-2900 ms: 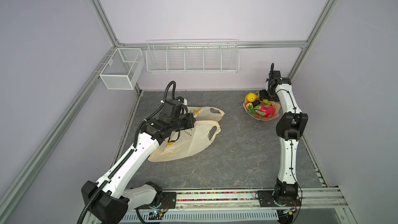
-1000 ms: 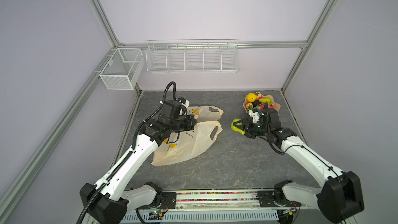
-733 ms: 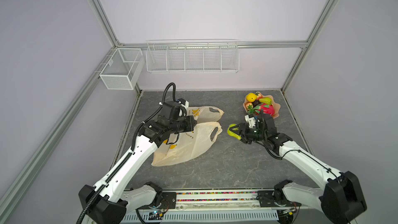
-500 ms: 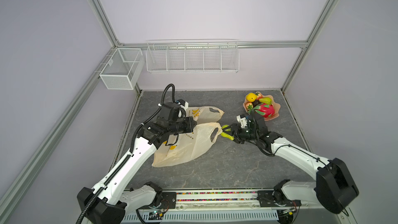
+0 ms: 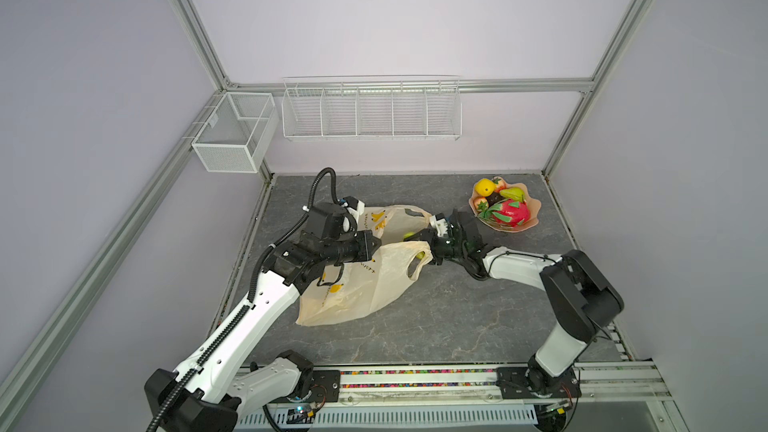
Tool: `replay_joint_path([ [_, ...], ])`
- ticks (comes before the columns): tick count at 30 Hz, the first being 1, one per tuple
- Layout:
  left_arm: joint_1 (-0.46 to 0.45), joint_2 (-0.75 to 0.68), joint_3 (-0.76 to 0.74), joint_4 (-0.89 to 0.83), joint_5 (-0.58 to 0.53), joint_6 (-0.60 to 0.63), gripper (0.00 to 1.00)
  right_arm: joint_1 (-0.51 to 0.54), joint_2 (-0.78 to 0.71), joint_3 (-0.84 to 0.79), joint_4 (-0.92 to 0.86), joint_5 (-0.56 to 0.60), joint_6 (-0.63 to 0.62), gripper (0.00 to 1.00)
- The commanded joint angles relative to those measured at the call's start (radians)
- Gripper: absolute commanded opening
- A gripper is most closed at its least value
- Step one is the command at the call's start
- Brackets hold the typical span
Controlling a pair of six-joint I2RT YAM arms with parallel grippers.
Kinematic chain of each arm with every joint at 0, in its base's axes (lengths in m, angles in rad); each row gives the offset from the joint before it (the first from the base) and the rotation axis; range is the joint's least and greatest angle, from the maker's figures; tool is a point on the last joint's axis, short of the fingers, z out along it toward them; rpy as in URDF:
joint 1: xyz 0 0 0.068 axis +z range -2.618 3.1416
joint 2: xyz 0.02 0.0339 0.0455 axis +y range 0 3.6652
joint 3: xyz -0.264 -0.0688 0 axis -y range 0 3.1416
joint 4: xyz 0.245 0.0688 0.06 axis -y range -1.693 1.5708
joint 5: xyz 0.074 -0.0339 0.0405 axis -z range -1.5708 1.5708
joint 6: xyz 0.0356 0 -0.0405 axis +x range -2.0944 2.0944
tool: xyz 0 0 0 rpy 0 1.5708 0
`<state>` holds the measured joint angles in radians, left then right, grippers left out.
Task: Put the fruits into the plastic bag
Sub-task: 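Carry the green pear with the right gripper into the bag mouth, then open the right gripper inside the bag, dropping the pear, and withdraw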
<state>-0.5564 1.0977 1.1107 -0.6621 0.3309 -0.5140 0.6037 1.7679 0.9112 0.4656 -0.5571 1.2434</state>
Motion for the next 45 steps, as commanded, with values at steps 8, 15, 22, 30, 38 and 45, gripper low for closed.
replay_joint_path([
  [8,0.0,-0.013,-0.02,0.042,0.013,-0.008,0.0,0.163,0.221,0.137,0.273,-0.06,0.188,0.3],
  [15,-0.014,0.005,-0.023,0.09,0.01,-0.012,0.0,0.233,0.346,0.27,0.242,-0.074,0.222,0.3],
  [22,-0.042,0.01,-0.017,0.115,-0.036,-0.017,0.0,0.264,0.453,0.359,0.272,-0.052,0.32,0.3],
  [30,-0.066,0.008,-0.044,0.177,-0.027,-0.033,0.0,0.287,0.547,0.463,0.3,-0.052,0.368,0.34],
  [38,-0.073,-0.018,-0.137,0.26,-0.046,-0.057,0.0,0.3,0.583,0.479,0.192,-0.03,0.36,0.44],
  [45,-0.073,-0.048,-0.184,0.249,-0.101,-0.06,0.0,0.295,0.56,0.568,-0.184,-0.004,0.136,0.54],
])
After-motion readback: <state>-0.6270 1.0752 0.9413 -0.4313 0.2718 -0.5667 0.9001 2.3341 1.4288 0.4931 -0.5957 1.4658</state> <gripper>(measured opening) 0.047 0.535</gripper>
